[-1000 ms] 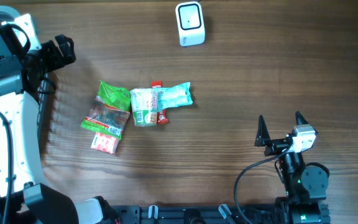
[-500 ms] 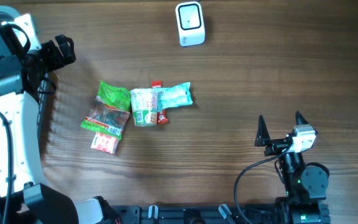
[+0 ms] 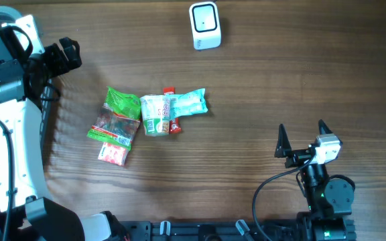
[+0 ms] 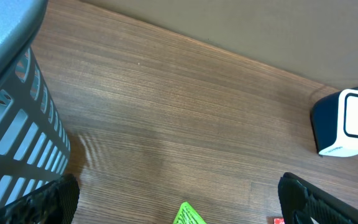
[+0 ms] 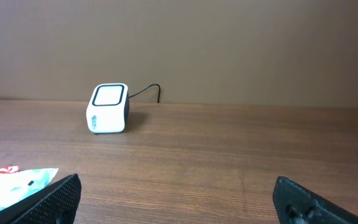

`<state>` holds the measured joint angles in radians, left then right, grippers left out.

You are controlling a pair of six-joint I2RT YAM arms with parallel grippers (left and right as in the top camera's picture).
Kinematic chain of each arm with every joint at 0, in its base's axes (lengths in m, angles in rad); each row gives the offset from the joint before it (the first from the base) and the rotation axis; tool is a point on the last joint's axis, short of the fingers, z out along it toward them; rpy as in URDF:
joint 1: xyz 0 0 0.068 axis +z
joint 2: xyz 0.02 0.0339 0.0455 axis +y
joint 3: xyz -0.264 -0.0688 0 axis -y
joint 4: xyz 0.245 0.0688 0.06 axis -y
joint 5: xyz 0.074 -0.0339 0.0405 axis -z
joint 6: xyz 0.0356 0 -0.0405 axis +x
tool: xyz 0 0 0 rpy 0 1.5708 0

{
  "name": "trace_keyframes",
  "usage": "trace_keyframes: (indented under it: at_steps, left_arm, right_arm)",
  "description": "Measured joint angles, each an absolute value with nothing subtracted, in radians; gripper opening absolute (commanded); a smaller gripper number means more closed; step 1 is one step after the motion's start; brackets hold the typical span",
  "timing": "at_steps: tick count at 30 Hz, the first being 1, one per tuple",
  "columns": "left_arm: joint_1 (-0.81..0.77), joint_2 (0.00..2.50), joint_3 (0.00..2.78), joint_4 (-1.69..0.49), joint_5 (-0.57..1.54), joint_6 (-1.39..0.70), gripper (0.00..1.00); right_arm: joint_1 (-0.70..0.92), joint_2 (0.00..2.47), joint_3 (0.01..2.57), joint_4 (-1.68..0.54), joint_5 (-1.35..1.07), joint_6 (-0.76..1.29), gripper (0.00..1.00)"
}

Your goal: Scan the item barcode

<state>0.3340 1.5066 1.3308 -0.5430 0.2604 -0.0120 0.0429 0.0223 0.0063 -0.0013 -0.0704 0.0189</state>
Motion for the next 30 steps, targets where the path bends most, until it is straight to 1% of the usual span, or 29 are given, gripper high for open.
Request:
trace_keyframes:
  at_steps: [23, 25, 27, 30]
  left_arm:
    - [0.334, 1.507, 1.331, -0.543, 0.26, -0.012, 1.0]
    - [0.334, 1.507, 1.331, -0.543, 0.26, -0.012, 1.0]
    - [0.334, 1.507, 1.331, -0.543, 0.26, -0.012, 1.0]
    - [0.334, 1.507, 1.331, -0.543, 0.26, -0.012, 1.0]
  right_arm:
    - [0.043, 0.022, 0.006, -0.001, -0.096, 0.029, 1.0]
    - [0.043, 0.022, 0.006, 0.0, -0.11, 0.092, 1.0]
    - [0.043, 0.022, 0.006, 0.001, -0.122, 0.244, 1.0]
    - [0.042, 0.041, 0.007, -0.003, -0.217, 0.364, 1.0]
